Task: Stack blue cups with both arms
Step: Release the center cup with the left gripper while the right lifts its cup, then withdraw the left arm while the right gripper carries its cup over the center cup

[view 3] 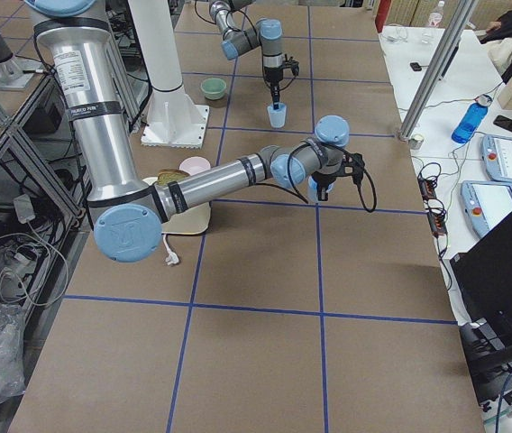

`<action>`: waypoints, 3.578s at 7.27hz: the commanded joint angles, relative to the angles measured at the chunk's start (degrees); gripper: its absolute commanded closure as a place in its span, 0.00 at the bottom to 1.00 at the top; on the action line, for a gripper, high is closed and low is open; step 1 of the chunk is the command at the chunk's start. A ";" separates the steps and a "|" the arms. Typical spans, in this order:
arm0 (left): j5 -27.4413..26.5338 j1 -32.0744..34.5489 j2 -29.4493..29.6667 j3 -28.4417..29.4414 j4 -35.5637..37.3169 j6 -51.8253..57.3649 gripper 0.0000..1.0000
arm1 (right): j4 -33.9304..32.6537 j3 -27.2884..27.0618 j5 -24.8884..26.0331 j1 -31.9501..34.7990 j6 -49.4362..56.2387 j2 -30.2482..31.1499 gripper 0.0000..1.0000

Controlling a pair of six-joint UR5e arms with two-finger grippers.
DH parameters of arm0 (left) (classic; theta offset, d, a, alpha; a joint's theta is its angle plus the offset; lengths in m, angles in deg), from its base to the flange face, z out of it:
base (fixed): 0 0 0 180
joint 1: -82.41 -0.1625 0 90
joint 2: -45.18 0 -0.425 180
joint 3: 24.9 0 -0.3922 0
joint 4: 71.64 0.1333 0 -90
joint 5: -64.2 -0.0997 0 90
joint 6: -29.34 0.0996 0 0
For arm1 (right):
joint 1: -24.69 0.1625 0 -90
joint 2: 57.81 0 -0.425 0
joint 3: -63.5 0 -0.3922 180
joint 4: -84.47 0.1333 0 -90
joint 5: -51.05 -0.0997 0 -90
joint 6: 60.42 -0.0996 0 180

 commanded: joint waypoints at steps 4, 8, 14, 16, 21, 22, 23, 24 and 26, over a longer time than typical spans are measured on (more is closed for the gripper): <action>-2.36 -1.78 0.13 0.95 -0.18 0.00 1.00 | -4.82 -1.09 -0.36 0.53 -0.05 -3.33 1.00; -2.28 -1.78 -0.13 -0.71 -0.71 0.62 0.01 | -4.82 -1.61 -1.15 0.70 -0.05 -3.33 1.00; 20.53 28.74 -19.52 -11.46 2.98 44.82 0.01 | -14.05 -7.67 13.13 -17.96 -30.57 -18.42 1.00; 24.43 36.68 -25.77 -8.56 -0.51 56.29 0.01 | -14.22 -7.42 17.71 -23.08 -35.89 -21.16 1.00; 35.08 49.80 -29.40 9.73 -14.59 73.11 0.01 | -14.31 -6.71 26.17 -32.94 -44.33 -25.83 1.00; 35.08 50.94 -29.49 9.91 -14.69 73.91 0.01 | -14.22 -6.71 27.75 -34.70 -45.13 -25.92 1.00; 35.08 51.56 -29.92 9.92 -14.69 73.92 0.01 | -14.22 -6.63 28.89 -36.28 -45.40 -25.92 1.00; 35.08 51.48 -30.27 9.92 -14.77 73.92 0.01 | -14.05 -6.28 30.12 -37.51 -46.45 -26.10 1.00; 35.08 51.48 -30.71 9.92 -14.86 73.92 0.01 | -14.05 -6.27 30.57 -38.23 -46.63 -26.10 1.00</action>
